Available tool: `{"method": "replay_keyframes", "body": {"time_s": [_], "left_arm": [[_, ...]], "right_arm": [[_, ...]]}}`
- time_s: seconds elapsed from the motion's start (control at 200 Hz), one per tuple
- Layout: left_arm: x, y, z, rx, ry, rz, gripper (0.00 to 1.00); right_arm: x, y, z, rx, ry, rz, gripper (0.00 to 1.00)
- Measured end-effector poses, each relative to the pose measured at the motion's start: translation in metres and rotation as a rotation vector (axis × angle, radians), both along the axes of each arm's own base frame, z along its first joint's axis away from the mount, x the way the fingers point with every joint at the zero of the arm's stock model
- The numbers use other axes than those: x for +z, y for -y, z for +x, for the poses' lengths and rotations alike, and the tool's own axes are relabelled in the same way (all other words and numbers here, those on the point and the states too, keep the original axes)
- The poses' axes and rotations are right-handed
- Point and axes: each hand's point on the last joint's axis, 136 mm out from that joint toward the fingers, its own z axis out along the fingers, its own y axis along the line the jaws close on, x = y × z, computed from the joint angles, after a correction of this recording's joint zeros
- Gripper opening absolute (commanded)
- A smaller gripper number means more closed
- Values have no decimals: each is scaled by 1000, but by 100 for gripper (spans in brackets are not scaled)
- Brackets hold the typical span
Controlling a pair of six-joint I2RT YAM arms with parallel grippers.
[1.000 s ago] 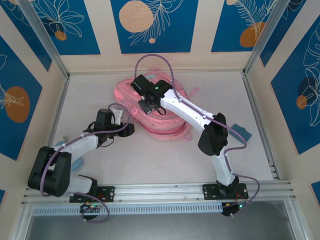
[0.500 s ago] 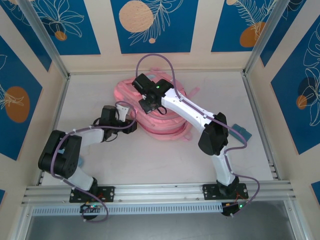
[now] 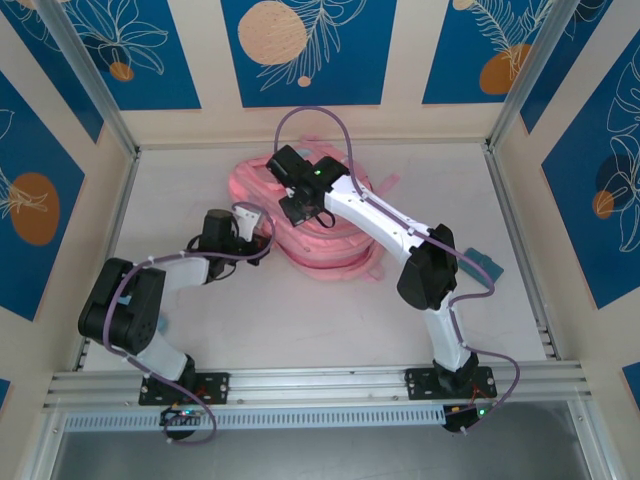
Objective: Pack the student bag
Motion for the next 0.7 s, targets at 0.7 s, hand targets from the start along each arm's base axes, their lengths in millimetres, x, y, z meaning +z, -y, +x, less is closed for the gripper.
{"method": "replay_keyframes", "body": {"time_s": [0.7], "left_arm": [[30,50,-84,-161,52,-76,0]], "right_arm": [[9,0,7,-81,-49,117,0]]}}
